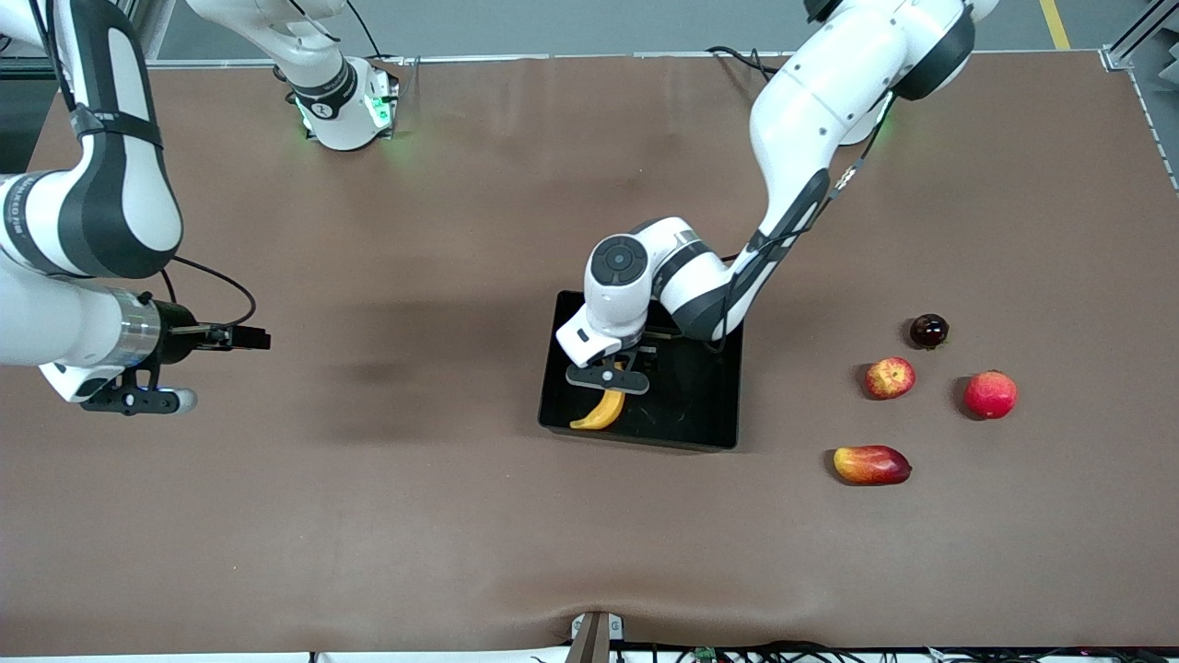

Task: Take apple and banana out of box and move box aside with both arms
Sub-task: 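Reach the left gripper to the banana while the right gripper approaches, then grasp the yellow banana with the left gripper and lift it, then place the banana by the mango while the right gripper grips the tray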

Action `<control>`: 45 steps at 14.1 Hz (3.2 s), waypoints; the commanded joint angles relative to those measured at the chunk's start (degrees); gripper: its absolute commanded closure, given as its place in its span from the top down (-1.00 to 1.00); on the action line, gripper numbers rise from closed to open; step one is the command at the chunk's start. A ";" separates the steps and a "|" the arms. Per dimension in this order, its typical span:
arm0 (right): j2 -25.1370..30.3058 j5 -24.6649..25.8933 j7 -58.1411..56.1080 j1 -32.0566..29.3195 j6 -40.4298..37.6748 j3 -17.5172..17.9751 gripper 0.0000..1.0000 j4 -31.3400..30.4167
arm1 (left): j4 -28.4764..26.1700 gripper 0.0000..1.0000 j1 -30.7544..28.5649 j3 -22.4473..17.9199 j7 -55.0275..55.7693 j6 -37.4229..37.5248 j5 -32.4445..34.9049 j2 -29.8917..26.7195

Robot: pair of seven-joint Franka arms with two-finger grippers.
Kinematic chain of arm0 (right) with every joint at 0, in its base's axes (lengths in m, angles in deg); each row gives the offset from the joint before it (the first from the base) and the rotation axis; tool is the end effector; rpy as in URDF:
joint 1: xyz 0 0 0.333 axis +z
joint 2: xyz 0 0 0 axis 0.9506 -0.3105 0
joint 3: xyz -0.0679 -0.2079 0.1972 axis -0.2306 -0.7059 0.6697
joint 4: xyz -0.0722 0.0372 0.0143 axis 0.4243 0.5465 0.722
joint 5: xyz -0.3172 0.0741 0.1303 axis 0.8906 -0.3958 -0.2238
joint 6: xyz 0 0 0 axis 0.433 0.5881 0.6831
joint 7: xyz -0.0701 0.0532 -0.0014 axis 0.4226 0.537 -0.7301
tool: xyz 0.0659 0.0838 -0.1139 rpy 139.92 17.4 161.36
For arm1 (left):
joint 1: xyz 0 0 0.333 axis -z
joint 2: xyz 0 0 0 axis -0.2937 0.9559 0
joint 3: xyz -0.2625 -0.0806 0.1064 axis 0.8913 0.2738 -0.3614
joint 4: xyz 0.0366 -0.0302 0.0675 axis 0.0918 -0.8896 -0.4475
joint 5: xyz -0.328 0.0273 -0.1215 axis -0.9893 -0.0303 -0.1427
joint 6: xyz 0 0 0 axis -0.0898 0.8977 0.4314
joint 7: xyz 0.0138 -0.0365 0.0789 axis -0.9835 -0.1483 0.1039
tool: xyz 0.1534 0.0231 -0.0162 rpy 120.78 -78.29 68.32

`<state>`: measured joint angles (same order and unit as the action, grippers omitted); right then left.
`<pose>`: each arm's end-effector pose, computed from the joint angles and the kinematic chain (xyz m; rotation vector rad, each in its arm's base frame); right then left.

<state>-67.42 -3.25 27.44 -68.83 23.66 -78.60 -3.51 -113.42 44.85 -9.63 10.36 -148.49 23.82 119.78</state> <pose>0.5727 0.0284 0.3805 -3.0255 0.0833 0.3777 0.5155 -0.4613 0.1600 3.1180 -0.2651 0.1757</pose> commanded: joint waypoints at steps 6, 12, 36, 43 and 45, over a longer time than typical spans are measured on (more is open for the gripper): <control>0.66 -0.92 1.74 2.28 0.27 -0.17 1.00 -2.06 | 2.18 0.82 1.76 -0.95 0.77 -6.44 0.98 4.93; 0.66 -3.20 1.74 2.37 0.27 -0.17 1.00 -3.47 | 2.27 -1.00 1.67 -0.95 0.68 -6.44 0.98 5.37; -15.49 -7.42 32.06 28.28 26.10 -0.17 1.00 2.05 | -1.60 -1.00 -40.32 0.81 -38.68 13.70 -1.83 -13.36; -22.54 -7.25 41.73 32.60 27.60 -0.17 0.13 7.95 | -1.60 -1.00 -48.68 0.54 -32.36 -1.05 -2.80 -2.38; -22.98 -7.33 42.17 32.86 30.32 -0.17 -0.37 7.95 | -1.60 -0.75 -49.39 0.54 -32.19 -1.96 -2.89 -0.96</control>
<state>-89.05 -9.46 68.31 -36.65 52.76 -78.17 2.61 -115.47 -3.41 -9.72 -22.92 -149.47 20.68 117.98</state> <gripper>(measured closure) 0.322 1.000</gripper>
